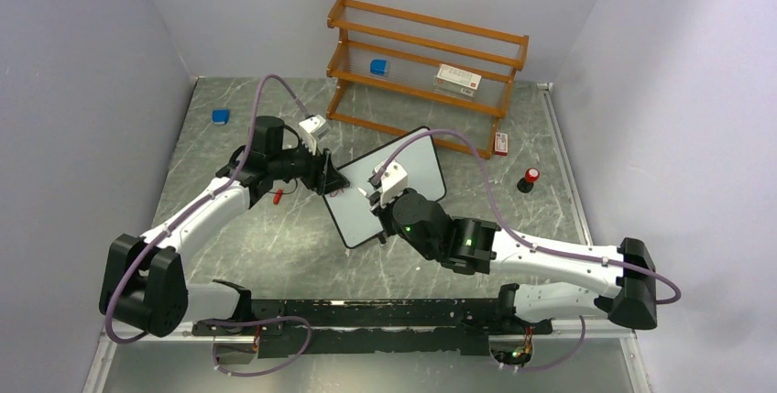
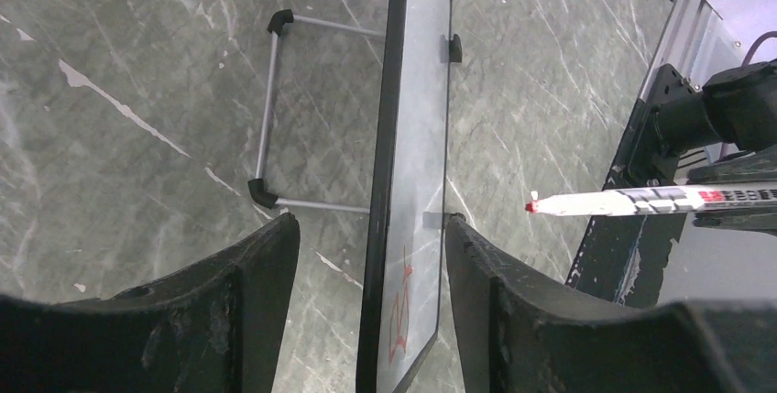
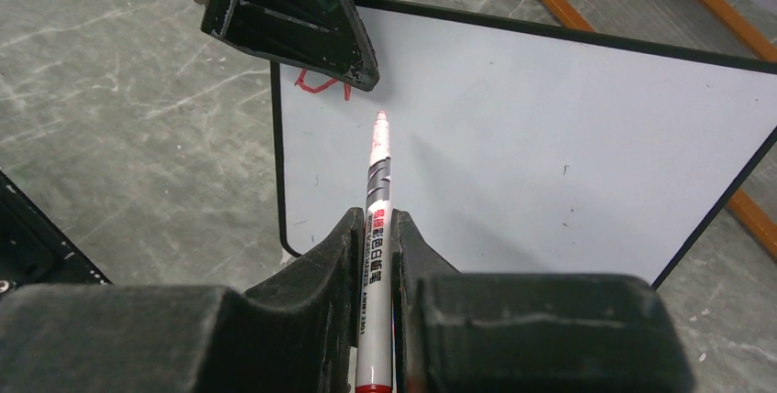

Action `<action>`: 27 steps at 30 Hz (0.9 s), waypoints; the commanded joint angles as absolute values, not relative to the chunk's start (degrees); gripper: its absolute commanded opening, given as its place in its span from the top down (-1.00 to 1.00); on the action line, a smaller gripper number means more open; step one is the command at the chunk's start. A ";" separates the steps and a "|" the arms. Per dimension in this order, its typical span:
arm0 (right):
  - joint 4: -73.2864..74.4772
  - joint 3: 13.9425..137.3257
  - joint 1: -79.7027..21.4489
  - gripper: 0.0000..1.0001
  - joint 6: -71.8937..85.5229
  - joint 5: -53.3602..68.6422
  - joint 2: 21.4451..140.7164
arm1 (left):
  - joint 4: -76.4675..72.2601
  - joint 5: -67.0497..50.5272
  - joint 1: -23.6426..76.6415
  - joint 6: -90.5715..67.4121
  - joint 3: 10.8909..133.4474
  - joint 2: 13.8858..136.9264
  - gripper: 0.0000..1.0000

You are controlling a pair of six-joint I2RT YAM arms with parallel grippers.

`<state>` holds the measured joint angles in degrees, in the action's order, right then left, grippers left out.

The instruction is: Write a sentence on the whiteboard

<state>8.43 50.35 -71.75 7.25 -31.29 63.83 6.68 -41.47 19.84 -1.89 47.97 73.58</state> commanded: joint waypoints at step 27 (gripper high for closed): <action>3.18 51.19 -72.56 1.00 4.05 -32.98 68.32 | -4.49 -52.92 16.44 -9.93 48.43 77.04 0.32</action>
